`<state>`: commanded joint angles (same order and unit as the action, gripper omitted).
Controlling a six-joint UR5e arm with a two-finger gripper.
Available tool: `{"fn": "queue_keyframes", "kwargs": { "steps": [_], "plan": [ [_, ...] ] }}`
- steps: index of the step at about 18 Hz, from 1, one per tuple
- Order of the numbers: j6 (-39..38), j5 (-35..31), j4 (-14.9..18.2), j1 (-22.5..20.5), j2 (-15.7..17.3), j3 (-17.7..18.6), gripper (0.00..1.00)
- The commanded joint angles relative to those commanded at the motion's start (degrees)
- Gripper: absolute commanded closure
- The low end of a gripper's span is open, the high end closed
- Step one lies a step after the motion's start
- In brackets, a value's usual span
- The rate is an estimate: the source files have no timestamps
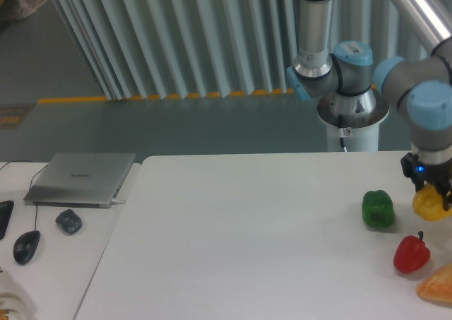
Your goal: Place the yellow pepper in a basket
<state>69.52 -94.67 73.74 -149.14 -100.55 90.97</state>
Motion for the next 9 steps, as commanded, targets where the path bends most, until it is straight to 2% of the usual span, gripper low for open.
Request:
{"fn": "queue_keyframes", "kwargs": {
  "steps": [2, 5, 9],
  "plan": [
    [1.0, 0.3, -0.6, -2.7, -0.1, -1.8, 0.59],
    [7.5, 0.4, -1.6, -7.0, -2.5, -4.7, 0.59],
    [15.5, 1.6, -6.4, -11.1, -6.9, -6.2, 0.59]
  ]
}}
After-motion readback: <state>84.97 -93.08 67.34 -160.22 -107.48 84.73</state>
